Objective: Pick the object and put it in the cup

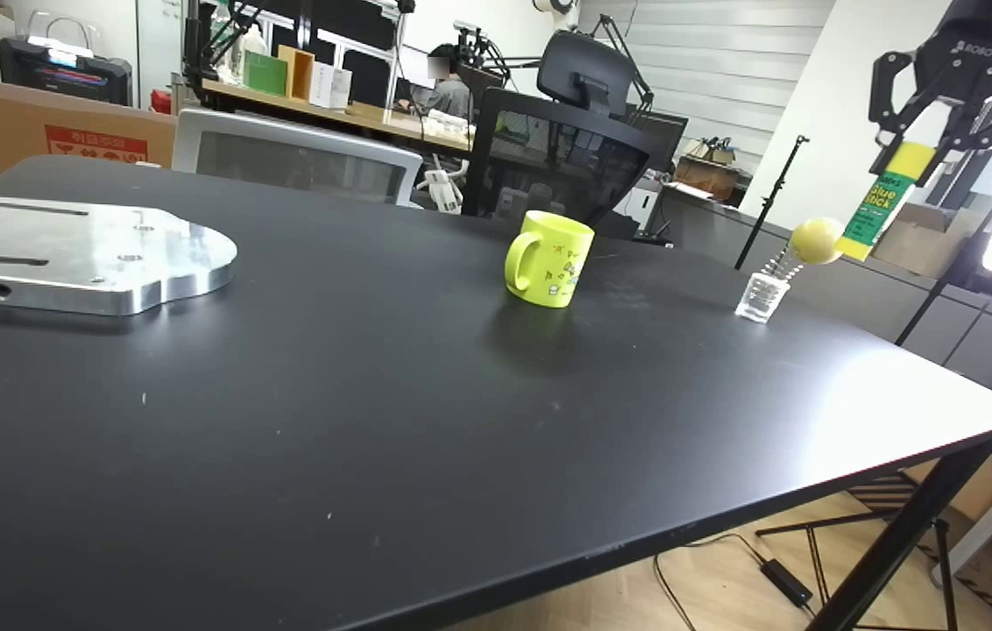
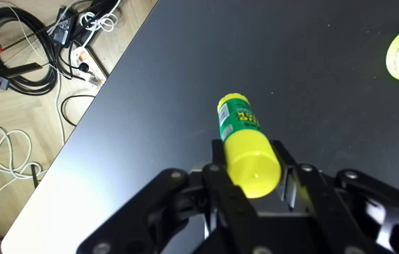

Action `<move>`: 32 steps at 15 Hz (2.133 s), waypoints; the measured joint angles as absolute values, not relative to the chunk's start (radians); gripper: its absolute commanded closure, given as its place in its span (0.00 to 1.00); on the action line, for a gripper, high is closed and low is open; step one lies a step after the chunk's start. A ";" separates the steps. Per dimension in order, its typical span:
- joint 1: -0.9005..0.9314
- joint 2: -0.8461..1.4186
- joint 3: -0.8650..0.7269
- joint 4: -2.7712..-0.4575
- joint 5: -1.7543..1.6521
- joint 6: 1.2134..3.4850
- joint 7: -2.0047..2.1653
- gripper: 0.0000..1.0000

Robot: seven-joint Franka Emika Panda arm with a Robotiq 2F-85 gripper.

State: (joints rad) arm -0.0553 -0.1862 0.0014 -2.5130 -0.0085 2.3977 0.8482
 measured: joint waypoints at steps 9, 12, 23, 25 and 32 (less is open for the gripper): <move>-0.047 0.078 0.002 -2.148 0.000 2.342 0.854 0.90; 0.015 0.188 0.015 -2.004 -0.012 2.309 0.869 0.90; 0.244 0.475 0.036 -1.684 -0.099 2.283 0.886 0.90; 0.251 0.520 0.037 -1.636 -0.095 2.275 0.868 0.90; 0.257 0.641 0.035 -1.533 -0.093 2.208 0.838 0.90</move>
State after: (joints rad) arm 0.2570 0.6407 0.0352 -1.5331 -0.0931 2.2079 0.8378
